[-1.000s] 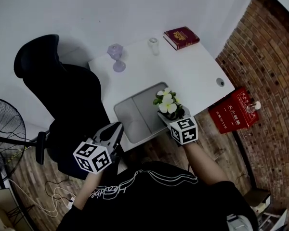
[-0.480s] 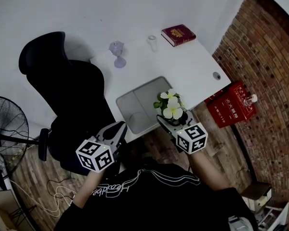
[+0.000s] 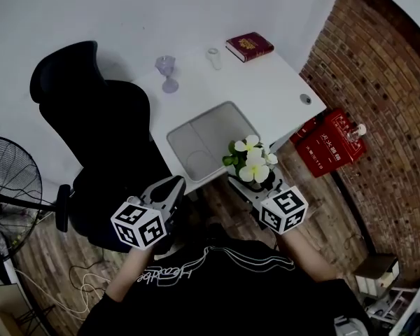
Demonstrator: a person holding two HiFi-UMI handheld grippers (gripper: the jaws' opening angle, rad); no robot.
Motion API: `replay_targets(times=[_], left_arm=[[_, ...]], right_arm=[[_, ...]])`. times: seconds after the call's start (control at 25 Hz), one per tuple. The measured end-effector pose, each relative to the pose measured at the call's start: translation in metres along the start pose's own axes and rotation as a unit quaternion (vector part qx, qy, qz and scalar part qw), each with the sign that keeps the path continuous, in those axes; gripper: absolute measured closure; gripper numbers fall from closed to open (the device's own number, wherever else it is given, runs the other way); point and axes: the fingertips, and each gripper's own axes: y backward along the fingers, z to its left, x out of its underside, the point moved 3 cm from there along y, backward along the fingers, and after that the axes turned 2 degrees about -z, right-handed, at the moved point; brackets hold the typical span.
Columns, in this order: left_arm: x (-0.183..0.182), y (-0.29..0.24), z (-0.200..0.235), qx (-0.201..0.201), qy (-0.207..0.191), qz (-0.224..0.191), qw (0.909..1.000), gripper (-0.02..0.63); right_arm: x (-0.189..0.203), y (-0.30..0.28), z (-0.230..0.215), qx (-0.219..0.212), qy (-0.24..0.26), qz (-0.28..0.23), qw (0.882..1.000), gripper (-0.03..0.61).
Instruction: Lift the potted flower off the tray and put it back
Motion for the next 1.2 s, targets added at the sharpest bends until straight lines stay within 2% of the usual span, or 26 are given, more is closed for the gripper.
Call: replay_targets(times=[0.64, 1.2], left_arm=[[0.016, 0.014, -0.026, 0.019, -0.011, 0.009, 0.9997, 0.568], [0.000, -0.004, -0.022, 0.006, -0.013, 0.005, 0.9999, 0.568]], right_arm=[[0.015, 0.040, 0.024, 0.013, -0.012, -0.010, 1.000, 0.241], [-0.004, 0.019, -0.003, -0.003, -0.007, -0.015, 1.000, 0.241]])
